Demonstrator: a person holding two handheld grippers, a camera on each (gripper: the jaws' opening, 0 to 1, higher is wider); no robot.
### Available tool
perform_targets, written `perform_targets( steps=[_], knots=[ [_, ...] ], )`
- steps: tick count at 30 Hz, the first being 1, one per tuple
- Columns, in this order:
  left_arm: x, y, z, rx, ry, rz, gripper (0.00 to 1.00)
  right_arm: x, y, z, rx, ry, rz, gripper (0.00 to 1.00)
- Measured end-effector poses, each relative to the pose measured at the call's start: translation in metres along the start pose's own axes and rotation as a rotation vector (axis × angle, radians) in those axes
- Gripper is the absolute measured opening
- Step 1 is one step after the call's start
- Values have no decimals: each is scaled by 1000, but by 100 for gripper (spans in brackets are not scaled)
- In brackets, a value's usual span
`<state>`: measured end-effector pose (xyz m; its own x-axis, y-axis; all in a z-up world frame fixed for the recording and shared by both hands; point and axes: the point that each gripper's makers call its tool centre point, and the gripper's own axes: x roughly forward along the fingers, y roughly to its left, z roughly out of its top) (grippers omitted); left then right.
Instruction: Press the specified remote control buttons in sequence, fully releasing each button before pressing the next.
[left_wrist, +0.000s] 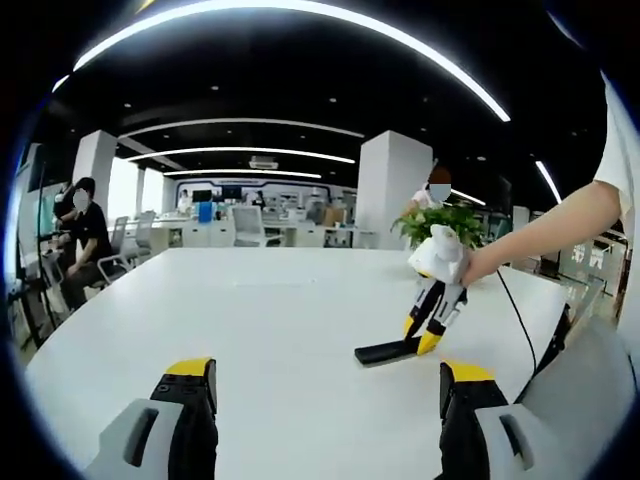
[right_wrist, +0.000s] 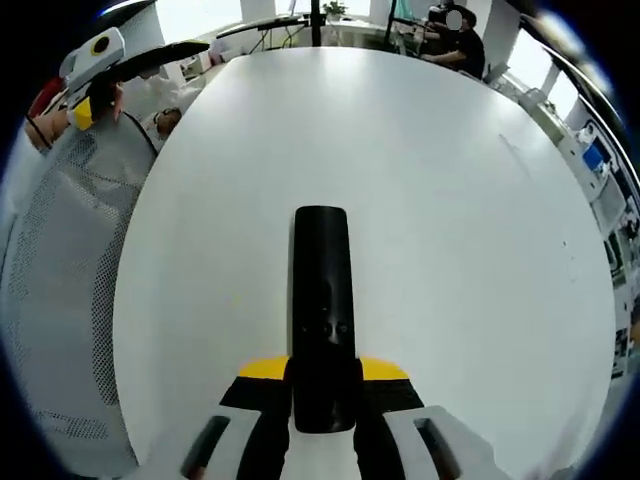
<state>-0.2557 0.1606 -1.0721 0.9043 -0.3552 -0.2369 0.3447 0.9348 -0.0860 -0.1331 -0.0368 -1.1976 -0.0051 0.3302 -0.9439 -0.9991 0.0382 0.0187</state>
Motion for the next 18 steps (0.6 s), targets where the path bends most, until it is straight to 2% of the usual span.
perform_targets(
  steps=[10, 18],
  knots=[
    [-1, 1, -1, -6, 2, 3, 95, 0, -25, -1, 27, 19, 8, 21],
    [0, 1, -2, -9, 9, 0, 94, 1, -43, -1, 10, 67, 15, 21]
  ],
)
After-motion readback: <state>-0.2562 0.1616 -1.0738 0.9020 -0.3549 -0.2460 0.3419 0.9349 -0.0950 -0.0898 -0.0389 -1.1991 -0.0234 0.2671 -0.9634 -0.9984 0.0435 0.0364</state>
